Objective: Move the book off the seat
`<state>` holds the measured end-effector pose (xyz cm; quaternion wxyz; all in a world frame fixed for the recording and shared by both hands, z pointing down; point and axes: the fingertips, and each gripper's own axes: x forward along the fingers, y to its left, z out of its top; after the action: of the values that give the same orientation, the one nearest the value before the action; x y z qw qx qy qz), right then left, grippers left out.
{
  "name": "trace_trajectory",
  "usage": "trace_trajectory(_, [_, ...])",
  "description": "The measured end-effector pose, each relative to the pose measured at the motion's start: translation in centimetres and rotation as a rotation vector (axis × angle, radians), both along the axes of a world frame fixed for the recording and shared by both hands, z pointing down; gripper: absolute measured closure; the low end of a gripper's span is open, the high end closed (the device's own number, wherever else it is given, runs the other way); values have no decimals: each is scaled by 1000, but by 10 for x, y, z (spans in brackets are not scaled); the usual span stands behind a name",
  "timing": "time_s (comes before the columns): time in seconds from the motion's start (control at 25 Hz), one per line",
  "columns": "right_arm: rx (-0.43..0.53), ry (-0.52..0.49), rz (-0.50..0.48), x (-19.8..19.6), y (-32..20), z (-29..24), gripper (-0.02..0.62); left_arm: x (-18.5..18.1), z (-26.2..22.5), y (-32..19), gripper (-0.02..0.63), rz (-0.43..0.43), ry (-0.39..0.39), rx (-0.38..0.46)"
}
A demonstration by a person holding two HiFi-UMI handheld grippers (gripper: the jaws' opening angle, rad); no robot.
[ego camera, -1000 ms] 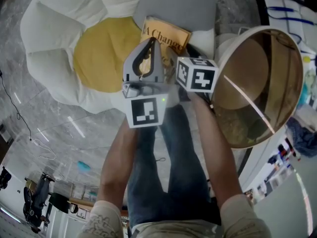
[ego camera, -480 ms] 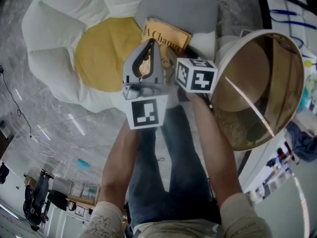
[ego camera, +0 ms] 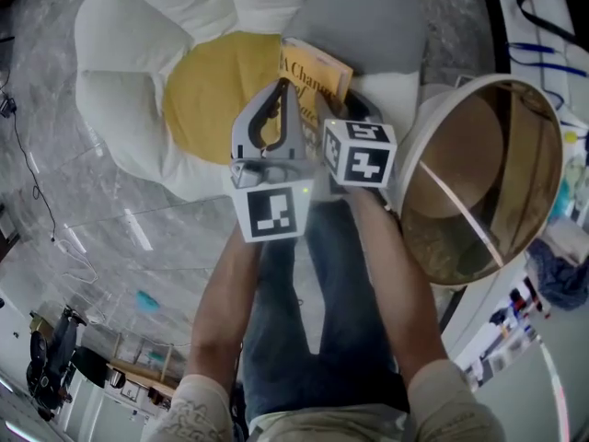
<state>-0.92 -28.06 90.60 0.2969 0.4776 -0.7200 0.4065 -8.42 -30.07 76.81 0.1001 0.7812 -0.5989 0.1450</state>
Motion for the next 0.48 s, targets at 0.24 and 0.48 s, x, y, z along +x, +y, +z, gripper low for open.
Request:
trace_trajectory(0.24, [97,75,-117,-46,7,-33,430,-49,-21,17,604,-81,2,13])
trace_trajectory(0.48, [165,95,-171,-90,15,-72,433,-98,-50,36,604,-152,16,36])
